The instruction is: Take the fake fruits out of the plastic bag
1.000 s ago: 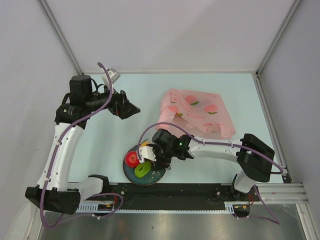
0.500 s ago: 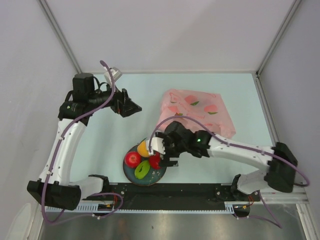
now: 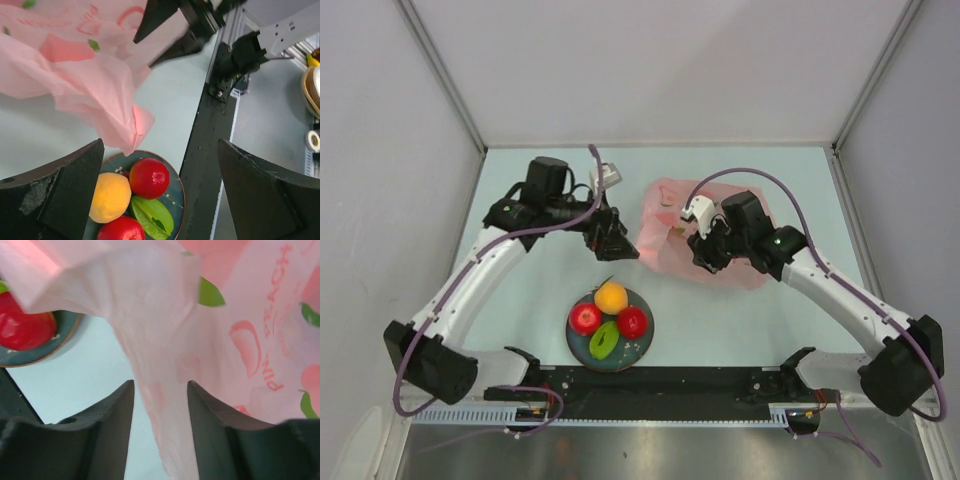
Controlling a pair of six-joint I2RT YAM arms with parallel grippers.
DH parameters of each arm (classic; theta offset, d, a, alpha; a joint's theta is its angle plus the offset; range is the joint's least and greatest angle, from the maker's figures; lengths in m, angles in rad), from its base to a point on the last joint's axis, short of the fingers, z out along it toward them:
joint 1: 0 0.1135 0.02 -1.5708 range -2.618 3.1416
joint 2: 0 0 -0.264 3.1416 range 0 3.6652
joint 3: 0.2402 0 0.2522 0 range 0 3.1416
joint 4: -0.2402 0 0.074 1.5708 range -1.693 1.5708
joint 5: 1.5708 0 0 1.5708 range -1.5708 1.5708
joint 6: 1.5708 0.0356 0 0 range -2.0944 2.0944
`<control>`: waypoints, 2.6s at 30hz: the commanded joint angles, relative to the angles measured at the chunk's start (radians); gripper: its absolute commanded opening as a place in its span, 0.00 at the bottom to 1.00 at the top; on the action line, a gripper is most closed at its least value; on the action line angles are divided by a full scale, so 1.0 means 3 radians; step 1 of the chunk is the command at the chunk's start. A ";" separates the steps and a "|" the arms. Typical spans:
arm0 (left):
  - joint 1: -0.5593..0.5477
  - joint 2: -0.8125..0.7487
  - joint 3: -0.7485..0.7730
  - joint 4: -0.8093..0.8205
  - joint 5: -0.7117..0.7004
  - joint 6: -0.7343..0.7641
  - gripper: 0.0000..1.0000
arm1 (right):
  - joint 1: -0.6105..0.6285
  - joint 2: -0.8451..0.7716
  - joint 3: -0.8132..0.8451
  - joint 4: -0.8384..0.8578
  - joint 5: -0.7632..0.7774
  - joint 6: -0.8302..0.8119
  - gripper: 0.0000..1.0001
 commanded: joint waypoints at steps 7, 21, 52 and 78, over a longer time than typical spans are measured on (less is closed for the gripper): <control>-0.0275 0.0840 0.0338 0.0151 -0.0144 -0.0154 0.62 | -0.0126 0.0615 0.0035 0.0527 -0.0269 0.0182 0.38; -0.0285 0.0897 0.0512 0.0055 0.0261 -0.0031 0.00 | -0.0709 0.1489 0.0224 0.2102 0.0652 0.0703 0.55; -0.0290 0.1674 0.1315 -0.0048 0.0067 0.0092 0.00 | -0.0576 0.1997 0.0934 0.1627 0.0535 0.0795 0.55; 0.0778 -0.0109 0.0764 -0.0615 -0.0798 0.0132 1.00 | 0.2015 -0.0285 0.0286 0.0338 0.0218 -0.1162 0.50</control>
